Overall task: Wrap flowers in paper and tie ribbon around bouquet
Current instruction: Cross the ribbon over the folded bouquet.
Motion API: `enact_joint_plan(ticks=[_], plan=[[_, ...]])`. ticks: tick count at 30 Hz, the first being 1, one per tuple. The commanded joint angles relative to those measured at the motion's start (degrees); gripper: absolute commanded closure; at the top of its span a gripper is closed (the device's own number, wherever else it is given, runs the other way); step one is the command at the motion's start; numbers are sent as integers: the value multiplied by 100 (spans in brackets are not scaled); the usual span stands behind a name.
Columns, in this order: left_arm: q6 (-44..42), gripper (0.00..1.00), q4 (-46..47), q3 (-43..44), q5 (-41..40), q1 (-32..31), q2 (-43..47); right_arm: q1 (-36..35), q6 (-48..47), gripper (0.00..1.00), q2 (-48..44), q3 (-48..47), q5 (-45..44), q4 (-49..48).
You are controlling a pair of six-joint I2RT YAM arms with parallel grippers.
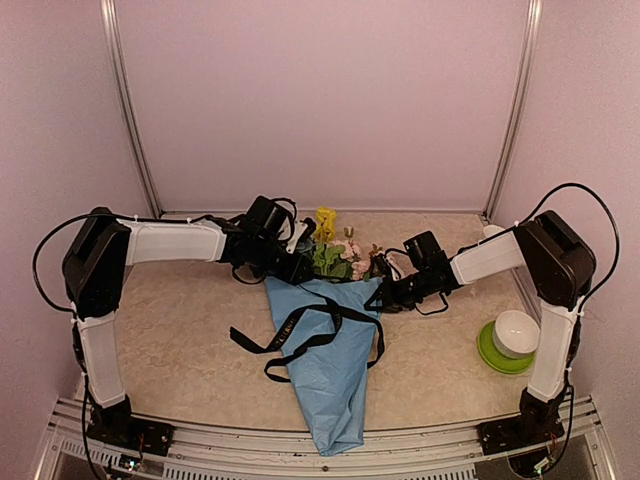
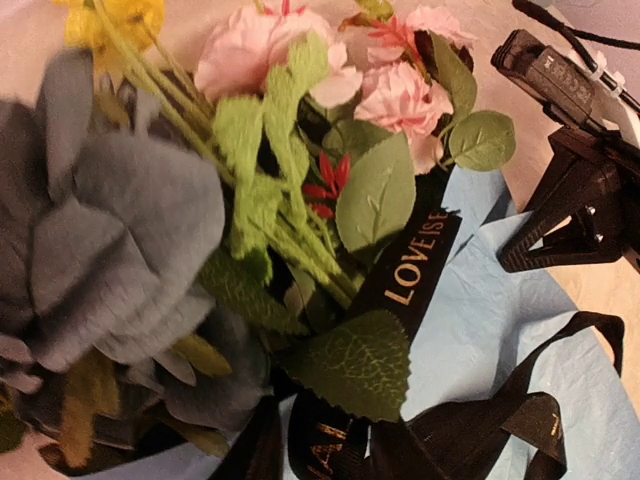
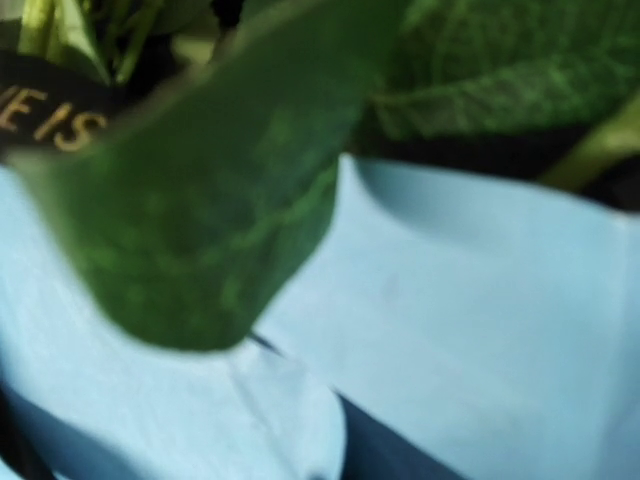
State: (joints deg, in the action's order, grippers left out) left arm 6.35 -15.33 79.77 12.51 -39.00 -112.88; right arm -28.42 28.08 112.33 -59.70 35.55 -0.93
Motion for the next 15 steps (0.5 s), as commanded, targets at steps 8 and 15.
enact_joint_plan(ticks=[8, 15], plan=[[-669, 15, -502, 350, -2334, -1056, 763, 39, -32, 100, 27, 90, -27, 36], [-1214, 45, -971, 129, -1763, -1928, 871, 26, -47, 100, 66, 121, -20, 19]])
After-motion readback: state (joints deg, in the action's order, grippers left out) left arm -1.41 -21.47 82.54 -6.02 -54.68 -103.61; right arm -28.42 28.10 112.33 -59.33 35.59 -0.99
